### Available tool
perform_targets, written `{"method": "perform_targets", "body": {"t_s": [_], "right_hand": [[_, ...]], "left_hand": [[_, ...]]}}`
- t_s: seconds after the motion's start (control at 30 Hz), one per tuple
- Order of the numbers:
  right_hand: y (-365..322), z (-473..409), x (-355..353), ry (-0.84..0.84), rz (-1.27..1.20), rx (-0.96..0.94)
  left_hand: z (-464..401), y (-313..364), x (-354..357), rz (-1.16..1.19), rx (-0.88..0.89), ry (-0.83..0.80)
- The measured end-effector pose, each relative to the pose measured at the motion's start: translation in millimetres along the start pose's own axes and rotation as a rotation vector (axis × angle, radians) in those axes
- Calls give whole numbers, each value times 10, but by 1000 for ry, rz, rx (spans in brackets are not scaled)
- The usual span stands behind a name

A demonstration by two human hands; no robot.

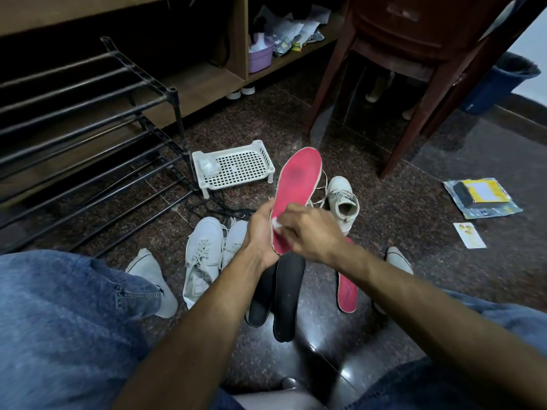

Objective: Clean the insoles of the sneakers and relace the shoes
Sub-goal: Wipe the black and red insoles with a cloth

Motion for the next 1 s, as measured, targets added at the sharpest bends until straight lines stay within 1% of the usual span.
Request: {"method": "perform_targets", "body": {"t_s": [0.07, 0.13, 0.2, 0.33, 0.4, 0.43, 0.47, 0.5, 0.57, 0.6, 0.67, 0.73, 0.77, 0.83, 0.9, 0.93, 1.0], "right_hand": [[-75, 83, -11, -63, 13, -101], [-38, 35, -16, -120, 155, -105], [89, -122, -35, -124, 228, -12], [489, -355, -67, -76, 240, 270], [661, -357, -60, -21, 156, 415], [685, -331, -49, 7, 65, 438], [666, -299, -34, 35, -25, 412], [608, -256, -34, 56, -102, 348], [418, -155, -68, 37, -218, 169], [318, -112, -72, -2, -217, 81], [161, -45, -46, -76, -85, -22], [150, -42, -23, -75, 50, -18], [180, -61, -24, -63, 68, 20], [237, -103, -20, -32, 28, 126], [209, -111, 4, -35, -28, 196], [158, -87, 38, -68, -58, 186], [31, 4, 104, -148, -94, 105]], "left_hand": [[-8, 2, -44, -45, 22, 76], [-12, -42, -45, -88, 28, 101], [19, -101, -12, -130, 45, 82], [83, -143, -40, -339, 37, 74], [99, -146, -36, -365, 23, 63], [90, -149, -23, -368, 17, 48], [69, -151, -8, -361, 15, 32], [56, -143, 18, -339, 8, 9], [33, -130, 46, -260, 0, -19], [19, -125, 44, -188, -8, -18], [10, -109, 12, -34, -29, -34], [20, -93, -25, 26, -27, -47], [22, -91, -37, 29, -21, -57], [9, -98, -44, 2, -24, -49], [-19, -94, -33, -40, -26, 3], [-39, -89, -31, -55, -27, 31], [-77, -57, -33, -80, -1, 91]]}}
Point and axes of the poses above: each hand's wrist, its own z-axis away from the middle knuckle, its own x-axis out of the palm, y = z × x, the point moved 1 cm from there along -z, towards the middle knuckle, and after that the axes turned 10 degrees about z, right-handed, at the moved point
